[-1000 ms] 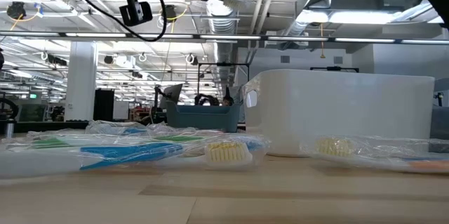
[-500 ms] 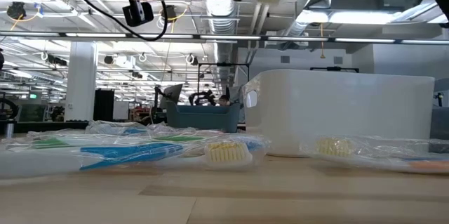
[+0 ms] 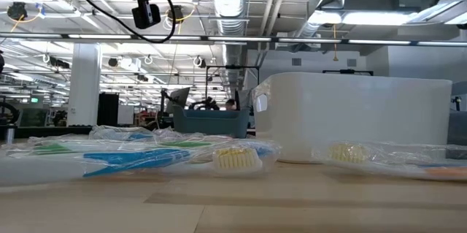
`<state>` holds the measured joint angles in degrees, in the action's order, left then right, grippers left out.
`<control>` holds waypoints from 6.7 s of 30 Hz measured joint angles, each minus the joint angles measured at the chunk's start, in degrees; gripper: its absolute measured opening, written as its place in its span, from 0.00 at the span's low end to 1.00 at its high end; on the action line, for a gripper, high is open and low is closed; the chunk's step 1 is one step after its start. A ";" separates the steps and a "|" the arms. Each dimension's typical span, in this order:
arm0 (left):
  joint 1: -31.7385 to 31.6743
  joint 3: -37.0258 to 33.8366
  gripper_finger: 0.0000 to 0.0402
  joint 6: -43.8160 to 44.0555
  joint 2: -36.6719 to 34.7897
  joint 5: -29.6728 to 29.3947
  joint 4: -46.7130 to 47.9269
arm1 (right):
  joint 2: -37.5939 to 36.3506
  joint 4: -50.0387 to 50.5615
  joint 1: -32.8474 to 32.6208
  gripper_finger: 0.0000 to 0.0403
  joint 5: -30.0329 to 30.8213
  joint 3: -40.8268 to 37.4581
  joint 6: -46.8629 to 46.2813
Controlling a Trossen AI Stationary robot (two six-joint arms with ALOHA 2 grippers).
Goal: Pick & Place Toothbrushes
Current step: Put the orange toothbrush into the black bin, then put the blue toothbrush into the top white bin
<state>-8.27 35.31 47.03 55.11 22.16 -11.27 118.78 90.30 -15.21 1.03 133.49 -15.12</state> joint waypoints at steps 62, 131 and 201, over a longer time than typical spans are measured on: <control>15.93 -0.04 0.19 10.49 2.08 -34.19 -7.77 | -49.54 -25.49 -47.87 0.01 7.81 -82.26 -41.07; 21.04 -0.02 0.19 11.18 2.01 -32.64 -12.96 | -54.75 -26.77 -23.86 0.56 24.51 -70.06 -37.81; 12.88 18.48 0.46 -99.89 29.19 -12.37 45.99 | -44.31 -69.36 7.57 0.55 23.07 -68.19 -31.90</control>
<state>4.61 53.79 -52.86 84.31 9.78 34.72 74.46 20.93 -7.64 24.10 65.30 -47.03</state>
